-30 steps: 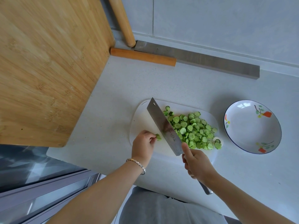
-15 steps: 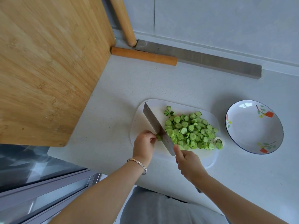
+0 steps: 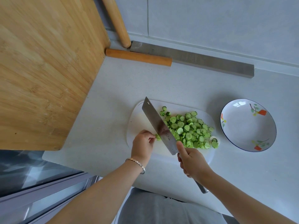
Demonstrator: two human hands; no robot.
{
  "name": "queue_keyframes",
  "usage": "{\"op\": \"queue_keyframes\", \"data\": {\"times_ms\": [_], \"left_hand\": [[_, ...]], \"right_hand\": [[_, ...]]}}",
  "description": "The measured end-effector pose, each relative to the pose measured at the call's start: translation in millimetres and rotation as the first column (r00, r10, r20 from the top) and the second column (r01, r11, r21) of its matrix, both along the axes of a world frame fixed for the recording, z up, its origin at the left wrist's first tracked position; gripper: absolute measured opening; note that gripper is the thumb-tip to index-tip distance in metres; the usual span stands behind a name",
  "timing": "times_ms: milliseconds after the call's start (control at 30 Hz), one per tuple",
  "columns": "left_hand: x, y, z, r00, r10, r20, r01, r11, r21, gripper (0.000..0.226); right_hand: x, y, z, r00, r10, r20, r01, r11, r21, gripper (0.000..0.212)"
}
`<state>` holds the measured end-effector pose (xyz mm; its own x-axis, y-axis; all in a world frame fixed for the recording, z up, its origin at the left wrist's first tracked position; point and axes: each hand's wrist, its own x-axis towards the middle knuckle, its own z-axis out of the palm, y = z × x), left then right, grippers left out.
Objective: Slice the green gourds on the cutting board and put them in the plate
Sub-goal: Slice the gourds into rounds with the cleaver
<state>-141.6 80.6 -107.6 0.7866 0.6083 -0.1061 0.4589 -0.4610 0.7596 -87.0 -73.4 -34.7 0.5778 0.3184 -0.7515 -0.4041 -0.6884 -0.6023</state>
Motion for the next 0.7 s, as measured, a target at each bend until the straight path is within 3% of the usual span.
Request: {"op": "queue_keyframes", "data": {"times_ms": [233, 400, 600, 700], "left_hand": [[1, 1, -1, 1.0, 0.006, -0.003, -0.006, 1.0, 0.021, 0.004], [-1, 1, -1, 0.999, -0.031, -0.027, 0.032, 0.999, 0.038, 0.005], [0, 3, 1, 0.998, -0.038, -0.04, 0.039, 0.999, 0.018, 0.008], [2, 2, 1, 1.0, -0.022, -0.014, 0.022, 1.0, 0.012, 0.009]], "right_hand": [[-1, 5, -7, 0.99, 0.1, 0.099, -0.096, 0.994, -0.053, 0.057], [-5, 6, -19, 0.987, 0.138, 0.087, -0.129, 0.986, -0.102, 0.057], [-2, 3, -15, 0.999, -0.014, -0.042, 0.013, 0.999, -0.029, 0.056], [-1, -2, -10, 1.0, 0.023, 0.002, -0.023, 0.999, -0.022, 0.056]]}}
